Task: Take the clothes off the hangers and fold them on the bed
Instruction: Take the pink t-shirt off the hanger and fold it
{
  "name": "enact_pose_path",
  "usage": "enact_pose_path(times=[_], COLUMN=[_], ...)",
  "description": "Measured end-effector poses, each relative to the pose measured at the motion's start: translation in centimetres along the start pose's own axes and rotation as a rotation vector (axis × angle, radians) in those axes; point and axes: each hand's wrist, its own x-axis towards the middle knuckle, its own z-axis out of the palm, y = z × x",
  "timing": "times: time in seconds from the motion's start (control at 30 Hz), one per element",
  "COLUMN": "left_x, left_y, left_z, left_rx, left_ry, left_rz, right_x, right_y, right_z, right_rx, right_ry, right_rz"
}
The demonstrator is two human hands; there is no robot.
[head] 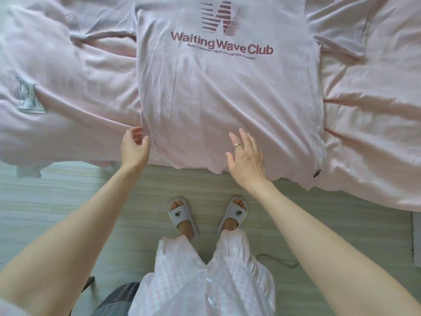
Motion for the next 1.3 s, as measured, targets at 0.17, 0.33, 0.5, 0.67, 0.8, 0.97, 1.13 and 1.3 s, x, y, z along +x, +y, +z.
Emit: enact_pose_path(times=[0.17,0.33,0.5,0.67,0.8,0.97,1.13,1.3], left_x=[1.2,1.8,1.7,0.7,0.5,-0.6,-1.4,-1.9], left_y=[-0.6,-2.0,-4.1,-5.7,-4.7,-5.3,-5.8,-6.7], left_z=[0.7,0.4,-1.7,-2.8,-1.9,-1.7,-2.1,-2.3], left_rx=[0.047,0.14,-0.151,-0.317,-0.211,-0.373,-0.358,-0.405], left_ry=[0.006,0.046,-0.018,-0.108,-0.066,-0.229,-0.614,-0.48], left_rz=[0.048,0.057,-0.066,-0.194,-0.18,-0.235,-0.303,-0.406], right_x=[0.3,0.3,1.0,1.4,1.5,1.4,0.8,0.4], right_y=[-1.6,-2.6,-2.8,-3.5,-3.4,-3.0,-2.2,0.3], right_z=[2.0,2.7,2.2,2.2,2.1,2.7,3.4,2.8], right_rx=[0.012,0.04,0.016,0.008,-0.024,0.015,0.127,0.377], right_ry=[-0.068,-0.089,-0.137,-0.195,-0.229,-0.251,-0.238,0.069], right_rz=[0.083,0.129,0.15,0.198,0.209,0.197,0.175,0.446])
